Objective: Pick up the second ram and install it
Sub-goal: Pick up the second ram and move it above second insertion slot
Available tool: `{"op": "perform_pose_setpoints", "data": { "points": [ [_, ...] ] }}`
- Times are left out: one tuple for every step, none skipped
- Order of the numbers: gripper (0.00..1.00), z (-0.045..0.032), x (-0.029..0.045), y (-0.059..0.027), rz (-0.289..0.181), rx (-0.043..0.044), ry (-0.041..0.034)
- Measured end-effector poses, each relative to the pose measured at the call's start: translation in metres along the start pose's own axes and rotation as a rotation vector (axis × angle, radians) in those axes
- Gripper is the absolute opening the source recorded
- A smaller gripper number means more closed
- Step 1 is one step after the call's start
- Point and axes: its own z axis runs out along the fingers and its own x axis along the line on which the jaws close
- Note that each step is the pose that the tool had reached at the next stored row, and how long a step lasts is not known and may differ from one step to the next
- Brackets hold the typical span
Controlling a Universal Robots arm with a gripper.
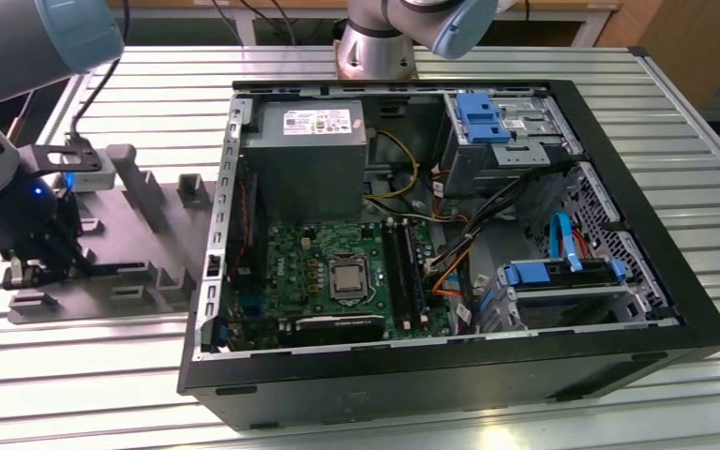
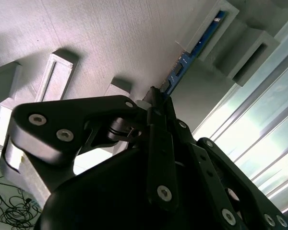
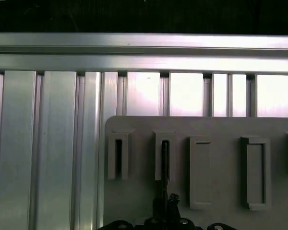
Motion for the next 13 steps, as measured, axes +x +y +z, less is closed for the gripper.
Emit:
{"op": "perform_pose_setpoints", "data": {
  "points": [
    [0.14,-0.0007,0.0000,0.0000,0.000,-0.0002,0.0003],
    [0.14,-0.0014,0.0000,0.0000,0.000,-0.0002,0.0004],
    [0.14,-0.0022,0.0000,0.0000,0.000,-0.0002,0.0007],
    [0.14,-0.0030,0.0000,0.0000,0.000,-0.0002,0.0008],
    [0.14,-0.0038,0.0000,0.0000,0.000,-0.0002,0.0010],
    [0.14,-0.0047,0.0000,0.0000,0.000,-0.0001,0.0010],
    [0.14,-0.0057,-0.0001,0.0000,0.000,-0.0001,0.0011],
    [0.14,-0.0067,-0.0001,0.0000,0.000,-0.0001,0.0014],
    [0.14,-0.0077,-0.0001,-0.0001,0.000,-0.0001,0.0016],
    [0.14,-0.0088,-0.0001,-0.0001,0.000,-0.0001,0.0018],
    [0.14,-0.0098,-0.0001,-0.0001,0.000,-0.0001,0.0020],
    [0.14,-0.0109,-0.0001,-0.0001,0.000,-0.0002,0.0022],
    [0.14,-0.0120,-0.0001,-0.0001,0.000,-0.0001,0.0022]
  ]
}}
